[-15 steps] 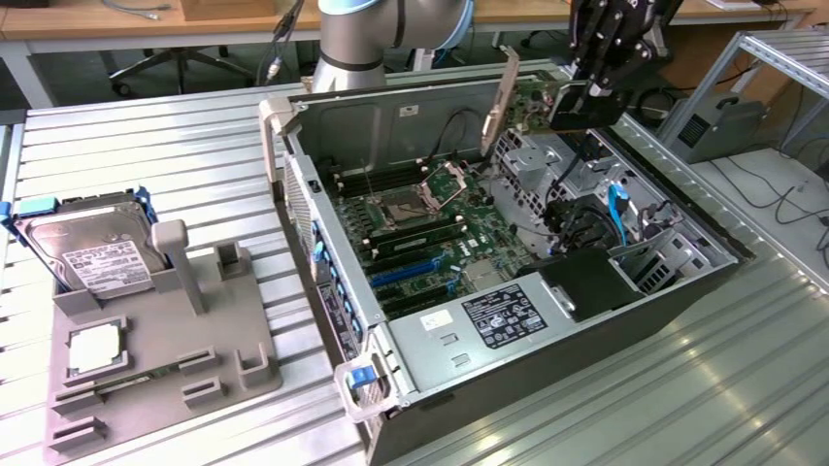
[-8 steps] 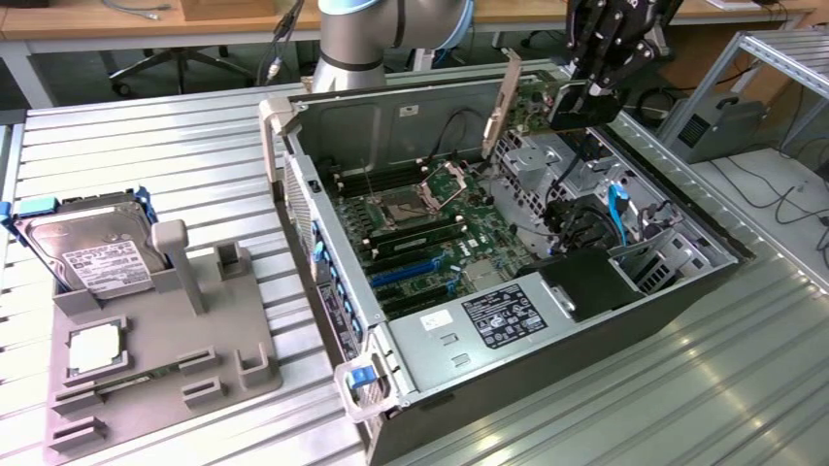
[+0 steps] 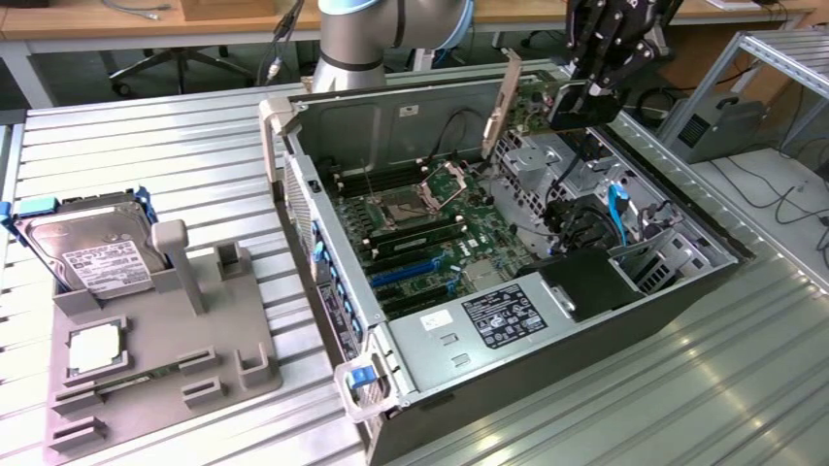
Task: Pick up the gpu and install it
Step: 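Insert the gpu into the slot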
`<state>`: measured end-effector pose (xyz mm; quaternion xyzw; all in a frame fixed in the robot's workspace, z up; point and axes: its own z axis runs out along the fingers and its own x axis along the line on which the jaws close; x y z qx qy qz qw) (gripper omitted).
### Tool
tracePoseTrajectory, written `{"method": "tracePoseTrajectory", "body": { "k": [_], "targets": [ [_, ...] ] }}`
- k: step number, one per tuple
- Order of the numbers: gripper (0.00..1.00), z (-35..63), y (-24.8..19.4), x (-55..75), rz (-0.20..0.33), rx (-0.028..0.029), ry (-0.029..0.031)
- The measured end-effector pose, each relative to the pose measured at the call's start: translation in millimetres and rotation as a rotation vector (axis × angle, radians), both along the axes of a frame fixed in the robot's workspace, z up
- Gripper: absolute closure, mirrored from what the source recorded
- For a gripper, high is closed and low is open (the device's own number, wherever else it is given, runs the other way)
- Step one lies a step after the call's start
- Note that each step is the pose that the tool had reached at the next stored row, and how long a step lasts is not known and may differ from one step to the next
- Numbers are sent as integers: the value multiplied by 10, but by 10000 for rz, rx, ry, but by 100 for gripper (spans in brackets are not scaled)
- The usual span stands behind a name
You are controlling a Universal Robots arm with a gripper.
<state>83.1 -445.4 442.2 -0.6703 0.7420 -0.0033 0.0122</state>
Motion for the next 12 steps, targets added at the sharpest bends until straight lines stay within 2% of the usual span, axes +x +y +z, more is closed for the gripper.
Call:
{"method": "tracePoseTrajectory", "body": {
  "k": [6,12],
  "targets": [
    [73,-1,1,-85,1,0,0],
    [73,-3,0,-225,1,0,0]
  ]
}}
